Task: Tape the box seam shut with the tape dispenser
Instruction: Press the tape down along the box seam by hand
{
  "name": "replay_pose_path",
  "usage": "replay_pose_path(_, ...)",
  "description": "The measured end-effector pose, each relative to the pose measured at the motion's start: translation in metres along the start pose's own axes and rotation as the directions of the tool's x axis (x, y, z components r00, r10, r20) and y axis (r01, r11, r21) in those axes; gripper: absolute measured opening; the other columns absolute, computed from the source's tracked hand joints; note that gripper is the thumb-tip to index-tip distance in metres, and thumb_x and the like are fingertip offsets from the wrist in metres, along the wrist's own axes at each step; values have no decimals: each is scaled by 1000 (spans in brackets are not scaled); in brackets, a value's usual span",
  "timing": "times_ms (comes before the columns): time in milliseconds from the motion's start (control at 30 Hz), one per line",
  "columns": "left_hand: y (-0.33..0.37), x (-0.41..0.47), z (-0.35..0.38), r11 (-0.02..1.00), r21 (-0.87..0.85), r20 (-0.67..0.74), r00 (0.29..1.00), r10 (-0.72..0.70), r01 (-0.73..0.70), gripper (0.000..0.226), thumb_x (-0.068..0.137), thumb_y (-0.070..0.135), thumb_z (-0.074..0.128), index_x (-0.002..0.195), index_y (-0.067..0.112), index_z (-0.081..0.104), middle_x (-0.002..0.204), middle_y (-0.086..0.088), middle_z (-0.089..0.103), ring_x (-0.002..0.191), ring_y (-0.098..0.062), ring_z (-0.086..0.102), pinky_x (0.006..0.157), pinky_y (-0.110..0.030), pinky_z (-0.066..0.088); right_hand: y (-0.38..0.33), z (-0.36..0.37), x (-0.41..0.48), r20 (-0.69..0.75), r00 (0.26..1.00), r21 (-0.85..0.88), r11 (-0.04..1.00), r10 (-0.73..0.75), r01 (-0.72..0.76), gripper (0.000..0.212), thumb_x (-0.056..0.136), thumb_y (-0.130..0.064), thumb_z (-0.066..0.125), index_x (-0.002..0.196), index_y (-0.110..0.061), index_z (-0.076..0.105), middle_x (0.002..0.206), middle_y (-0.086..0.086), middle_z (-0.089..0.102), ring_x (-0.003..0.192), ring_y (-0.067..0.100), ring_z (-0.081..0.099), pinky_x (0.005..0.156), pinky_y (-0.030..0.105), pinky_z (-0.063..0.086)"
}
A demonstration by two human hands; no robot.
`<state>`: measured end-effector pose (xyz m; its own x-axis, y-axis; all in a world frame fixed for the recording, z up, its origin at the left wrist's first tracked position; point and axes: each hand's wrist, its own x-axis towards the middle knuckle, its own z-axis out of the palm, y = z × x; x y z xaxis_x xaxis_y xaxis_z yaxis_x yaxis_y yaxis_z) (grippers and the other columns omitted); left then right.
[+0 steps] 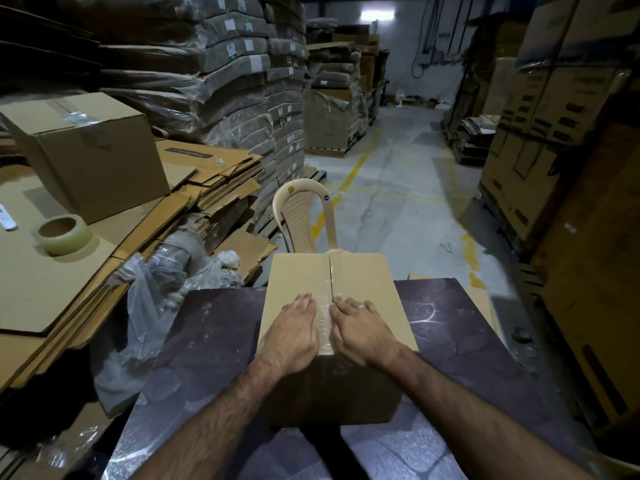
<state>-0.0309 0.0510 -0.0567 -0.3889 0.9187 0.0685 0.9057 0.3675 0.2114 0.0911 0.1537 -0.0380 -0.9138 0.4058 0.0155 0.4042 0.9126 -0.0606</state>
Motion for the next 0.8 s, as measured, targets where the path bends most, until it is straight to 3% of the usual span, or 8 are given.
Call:
replay_pose_path(100, 2, -1, -2, 1000, -1, -5, 1000, 8, -8, 59, 97, 25, 29, 151, 6, 15, 161, -10, 15, 148, -19, 13, 122, -36, 13, -1, 5, -27, -29, 998, 23, 998, -59, 59, 70, 85, -39, 3, 140, -14, 37, 153, 6, 33, 135, 23, 36, 108, 42, 28)
replay_pose_path(233, 4, -5, -7, 992, -8, 24, 992, 126, -126, 55, 99, 23, 29, 151, 12, 18, 160, -4, 19, 147, -15, 15, 122, -36, 11, 15, -1, -24, -8, 999, 44, 999, -31, 31, 48, 98, -31, 26, 144, -22, 34, 155, -2, 29, 139, 20, 32, 110, 42, 26)
replay_pose_path(400, -2, -19, -6, 962, 9, 7, 962, 272, -272, 61, 94, 31, 15, 152, 13, 18, 161, -5, 17, 148, -16, 13, 121, -36, 14, 16, 9, -19, 18, 999, 66, 997, 28, -29, 56, 94, -35, 21, 149, -21, 25, 158, -4, 20, 144, 17, 20, 115, 39, 18)
replay_pose_path(500, -4, -18, -10, 938, 13, 61, 936, 346, -347, 58, 96, 30, 16, 152, 14, 18, 161, -4, 15, 148, -14, 9, 120, -28, 6, 19, 8, -17, 7, 999, 109, 993, 37, -38, 54, 96, -32, 26, 149, -19, 25, 158, -2, 20, 145, 17, 20, 115, 37, 16)
replay_pose_path(600, -7, -6, -17, 947, -20, 116, 940, 321, -321, 56, 98, 26, 27, 152, 13, 18, 160, -5, 19, 148, -14, 13, 115, -22, 3, 18, 10, -16, -18, 999, 120, 992, 47, -44, 65, 87, -37, 18, 148, -17, 27, 158, 1, 22, 144, 17, 21, 116, 35, 17)
replay_pose_path(700, -4, 4, -22, 963, 9, 139, 954, 264, -268, 57, 100, 27, 29, 152, 10, 14, 161, -9, 15, 148, -18, 12, 119, -27, 6, 19, 11, -16, -16, 998, 143, 988, 56, -53, 67, 85, -36, 18, 148, -16, 29, 157, 2, 24, 144, 17, 23, 116, 35, 17)
replay_pose_path(800, 1, -5, -18, 947, 14, 150, 937, 316, -322, 55, 100, 25, 29, 152, 10, 16, 161, -8, 15, 148, -16, 12, 119, -25, 5, 19, 11, -16, -32, 998, 149, 988, 56, -51, 64, 87, -33, 20, 148, -15, 29, 157, 2, 25, 144, 17, 23, 117, 36, 18)
